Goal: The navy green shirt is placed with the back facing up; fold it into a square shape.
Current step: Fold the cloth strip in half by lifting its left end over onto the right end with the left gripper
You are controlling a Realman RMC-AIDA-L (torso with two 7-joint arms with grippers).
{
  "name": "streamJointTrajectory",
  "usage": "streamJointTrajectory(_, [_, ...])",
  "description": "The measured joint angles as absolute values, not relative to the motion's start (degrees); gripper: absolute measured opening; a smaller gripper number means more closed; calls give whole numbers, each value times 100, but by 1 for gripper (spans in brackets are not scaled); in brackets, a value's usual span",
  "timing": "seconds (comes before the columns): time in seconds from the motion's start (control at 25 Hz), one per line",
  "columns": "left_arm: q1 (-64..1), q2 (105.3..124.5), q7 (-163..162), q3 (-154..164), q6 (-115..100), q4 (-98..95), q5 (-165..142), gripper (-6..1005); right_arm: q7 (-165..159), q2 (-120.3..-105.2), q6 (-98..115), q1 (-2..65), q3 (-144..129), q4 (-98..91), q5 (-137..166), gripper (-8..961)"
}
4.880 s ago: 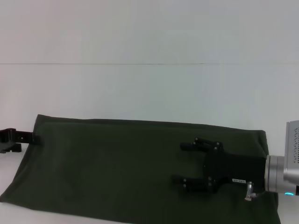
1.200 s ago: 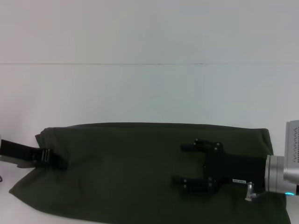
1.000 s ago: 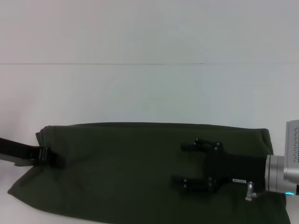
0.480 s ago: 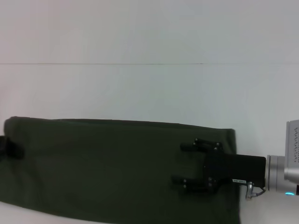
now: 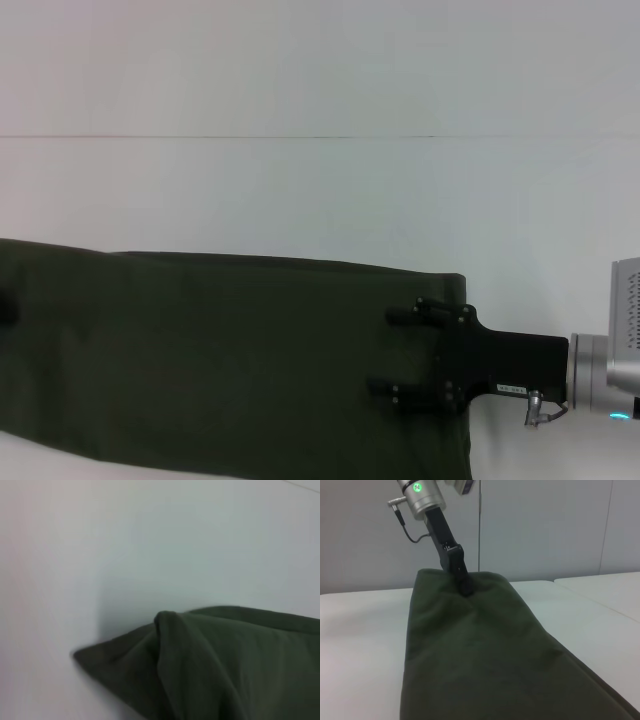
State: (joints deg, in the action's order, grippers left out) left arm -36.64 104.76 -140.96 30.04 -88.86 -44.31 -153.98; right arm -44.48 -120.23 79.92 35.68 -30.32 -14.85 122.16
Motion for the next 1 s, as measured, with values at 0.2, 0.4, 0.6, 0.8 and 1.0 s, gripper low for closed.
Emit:
streamJointTrajectory(0.2, [-3838,10498,-14437,2700,-9437,-4563,-15374,124,-4435,-12023,7982,3568,-3032,-1485,12217,899])
streamJointTrajectory(0.4, [-4028,10534,-14705,2507,-10155,-4722,-14943,125,-4409,-12023,7977,3569,-3029,-1485,12217,899])
streamJointTrajectory(0.6, [-4101,10692,-15079,2501,-10522,-4620,-14036,124,-4403,-12030,7974,3566,-2995,-1485,12217,899])
streamJointTrajectory(0.8, [-4120,11075,-15142,2503,-10488,-4092,-13082,123,-4396,-12032,7972,3552,-2983,-1485,12217,899])
streamJointTrajectory(1.0, [-4122,11511,-14953,2605,-10087,-3523,-12836,122,-4395,-12032,7971,3544,-2979,-1485,12213,900])
